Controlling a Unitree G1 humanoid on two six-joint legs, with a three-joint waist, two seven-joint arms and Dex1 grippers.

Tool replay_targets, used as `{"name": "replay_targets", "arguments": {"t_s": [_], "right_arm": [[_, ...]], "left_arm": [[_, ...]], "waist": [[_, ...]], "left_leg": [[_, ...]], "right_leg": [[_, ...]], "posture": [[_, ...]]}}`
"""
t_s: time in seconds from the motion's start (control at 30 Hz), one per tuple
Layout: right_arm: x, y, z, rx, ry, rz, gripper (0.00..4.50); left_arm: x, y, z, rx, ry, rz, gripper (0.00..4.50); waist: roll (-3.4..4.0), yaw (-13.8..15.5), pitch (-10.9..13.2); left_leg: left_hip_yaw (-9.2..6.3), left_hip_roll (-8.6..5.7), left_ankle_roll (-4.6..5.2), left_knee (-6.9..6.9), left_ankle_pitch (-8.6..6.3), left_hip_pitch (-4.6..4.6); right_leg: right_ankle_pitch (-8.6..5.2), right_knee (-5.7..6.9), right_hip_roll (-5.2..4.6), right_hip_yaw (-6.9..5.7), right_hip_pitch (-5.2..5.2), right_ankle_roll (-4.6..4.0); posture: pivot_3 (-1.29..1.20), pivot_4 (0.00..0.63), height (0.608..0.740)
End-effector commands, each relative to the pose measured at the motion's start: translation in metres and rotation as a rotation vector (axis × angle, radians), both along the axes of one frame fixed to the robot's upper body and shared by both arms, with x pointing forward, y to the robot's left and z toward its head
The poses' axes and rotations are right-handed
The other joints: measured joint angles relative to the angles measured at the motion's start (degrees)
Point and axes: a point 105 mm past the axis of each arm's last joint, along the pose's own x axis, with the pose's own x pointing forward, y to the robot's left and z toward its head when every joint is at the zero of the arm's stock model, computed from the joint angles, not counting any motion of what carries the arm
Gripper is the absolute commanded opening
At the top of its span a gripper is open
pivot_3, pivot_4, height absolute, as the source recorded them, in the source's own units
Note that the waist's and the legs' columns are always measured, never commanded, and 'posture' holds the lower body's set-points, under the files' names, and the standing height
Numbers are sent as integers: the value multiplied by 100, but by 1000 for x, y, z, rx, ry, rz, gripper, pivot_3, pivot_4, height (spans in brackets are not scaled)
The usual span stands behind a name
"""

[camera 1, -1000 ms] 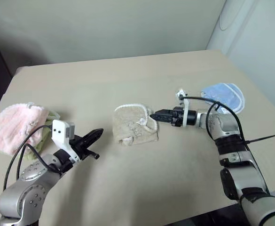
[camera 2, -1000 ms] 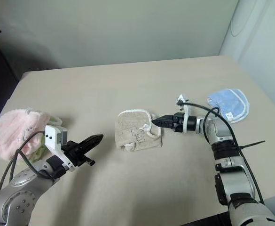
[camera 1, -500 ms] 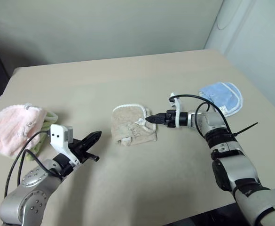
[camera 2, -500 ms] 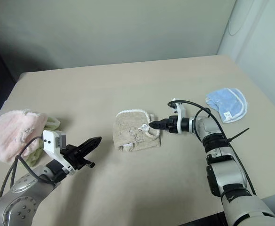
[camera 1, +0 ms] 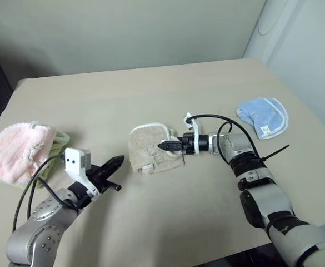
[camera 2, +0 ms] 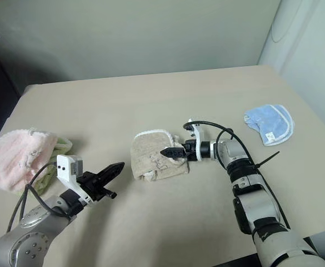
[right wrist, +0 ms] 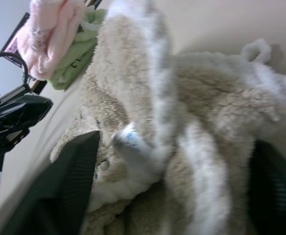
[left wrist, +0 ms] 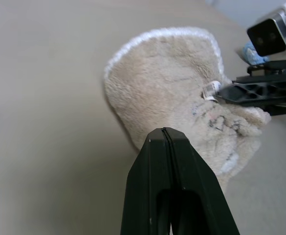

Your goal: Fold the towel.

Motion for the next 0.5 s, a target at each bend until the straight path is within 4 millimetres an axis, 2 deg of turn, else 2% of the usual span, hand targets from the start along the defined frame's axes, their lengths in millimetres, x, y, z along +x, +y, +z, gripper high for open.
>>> {"name": "replay_targets", "arguments": {"t_s": [0.03, 0.2, 0.3, 0.4, 0.5], "right_arm": [[4, 0, 14, 21, -41, -2, 2625], [4, -4, 20, 47, -42, -12, 924], [5, -9, 30, 99, -47, -32, 11], [11, -24, 52, 170, -92, -99, 11], [24, -59, 89, 268, -137, -241, 11]], "left_arm": [[-2, -3, 11, 15, -60, -3, 0], [-2, -4, 10, 11, -57, -6, 0], [-2, -5, 10, 8, -55, -11, 0], [-2, -6, 9, 5, -52, -13, 0], [-3, -6, 8, 2, -47, -13, 0]], "waist": [[0, 0, 0], [0, 2, 0], [0, 2, 0], [0, 13, 0], [0, 61, 0]], "left_leg": [[-1, 0, 0, 0, 0, 0], [0, 0, 0, 0, 0, 0], [0, 0, 0, 0, 0, 0], [1, 0, 0, 0, 0, 0], [0, -1, 0, 4, 0, -2]], "right_leg": [[0, 0, 0, 0, 0, 0], [0, 0, 0, 0, 0, 0], [0, 0, 0, 0, 0, 0], [0, 0, 0, 0, 0, 0], [0, -1, -1, -1, 2, 1]], "posture": [[0, 150, 740], [0, 150, 740], [0, 150, 740], [0, 150, 740], [0, 150, 740]]}}
